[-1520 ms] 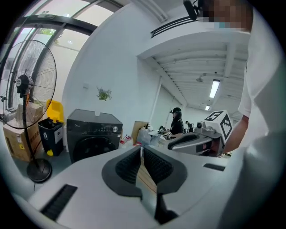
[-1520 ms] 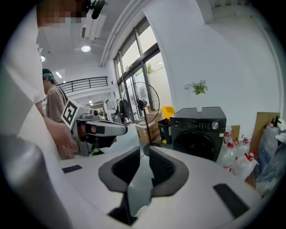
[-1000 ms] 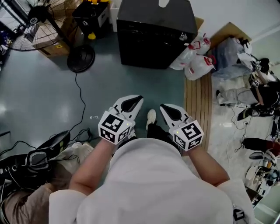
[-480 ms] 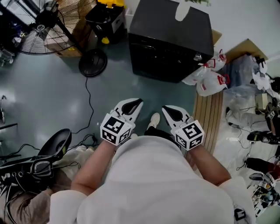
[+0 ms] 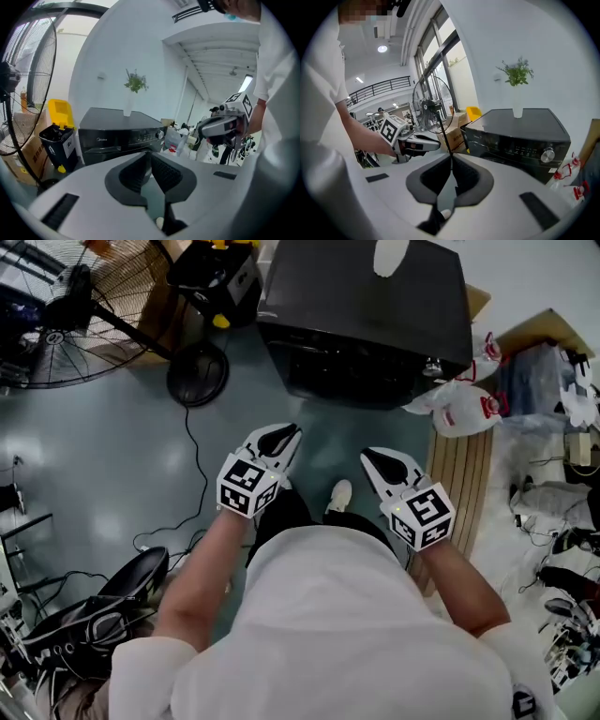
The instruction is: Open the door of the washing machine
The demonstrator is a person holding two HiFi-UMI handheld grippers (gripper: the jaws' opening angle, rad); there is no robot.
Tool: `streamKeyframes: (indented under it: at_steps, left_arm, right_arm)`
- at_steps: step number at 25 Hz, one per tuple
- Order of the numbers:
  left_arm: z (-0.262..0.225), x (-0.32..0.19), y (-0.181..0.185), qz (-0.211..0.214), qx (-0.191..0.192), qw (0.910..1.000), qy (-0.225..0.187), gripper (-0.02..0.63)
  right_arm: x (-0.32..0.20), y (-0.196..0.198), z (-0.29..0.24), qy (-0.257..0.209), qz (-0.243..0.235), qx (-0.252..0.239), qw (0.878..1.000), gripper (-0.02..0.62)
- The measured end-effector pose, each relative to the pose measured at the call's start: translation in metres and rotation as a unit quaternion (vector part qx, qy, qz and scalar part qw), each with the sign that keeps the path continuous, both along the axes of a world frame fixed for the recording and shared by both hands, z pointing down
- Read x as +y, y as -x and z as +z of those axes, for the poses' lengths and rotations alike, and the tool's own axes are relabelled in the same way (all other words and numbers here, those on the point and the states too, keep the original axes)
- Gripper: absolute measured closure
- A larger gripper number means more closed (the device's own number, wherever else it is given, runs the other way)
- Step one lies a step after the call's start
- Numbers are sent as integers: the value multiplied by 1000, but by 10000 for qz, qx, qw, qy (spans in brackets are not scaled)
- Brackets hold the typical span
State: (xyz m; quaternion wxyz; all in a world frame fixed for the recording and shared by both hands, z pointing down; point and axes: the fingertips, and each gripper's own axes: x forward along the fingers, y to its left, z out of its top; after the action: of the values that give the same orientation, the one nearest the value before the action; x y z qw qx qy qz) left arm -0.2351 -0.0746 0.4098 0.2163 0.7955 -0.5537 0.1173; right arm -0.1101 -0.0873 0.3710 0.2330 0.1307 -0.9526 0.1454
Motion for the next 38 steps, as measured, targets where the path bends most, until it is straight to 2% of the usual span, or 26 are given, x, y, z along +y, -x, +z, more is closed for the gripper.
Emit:
streamKeyframes:
  at_steps: [6, 10, 14, 19, 25, 35, 38]
  left_arm:
    - [63, -54, 55, 506, -146, 9980, 346, 556]
    - [122, -81, 87, 1052, -355, 9916, 663, 534]
    - [174, -114, 117, 1404, -555, 9847, 874, 517]
    - [233, -141, 124, 1879, -729, 9739, 1041, 503]
    - [280, -164, 117, 2310, -1026, 9593, 1262, 491]
    - [313, -180, 101, 2803, -1605, 9364, 1371, 485]
    - [320, -183, 99, 2772, -1661, 9367, 1347, 490]
  right_arm:
    - [-17, 28, 9, 123, 531, 327, 9980, 568]
    - [-15, 55, 23, 317, 931, 517, 9938, 568]
    - [-18, 89, 39, 435, 1071, 617, 9914, 568]
    - [-14, 110, 56, 603, 1336, 863, 9854, 568]
    - [-17, 100, 71, 782, 1655, 1090, 9770, 568]
    - [-22, 81, 77, 865, 1785, 1240, 9723, 568]
    - [-20, 76, 81, 893, 1782, 1263, 9718, 569]
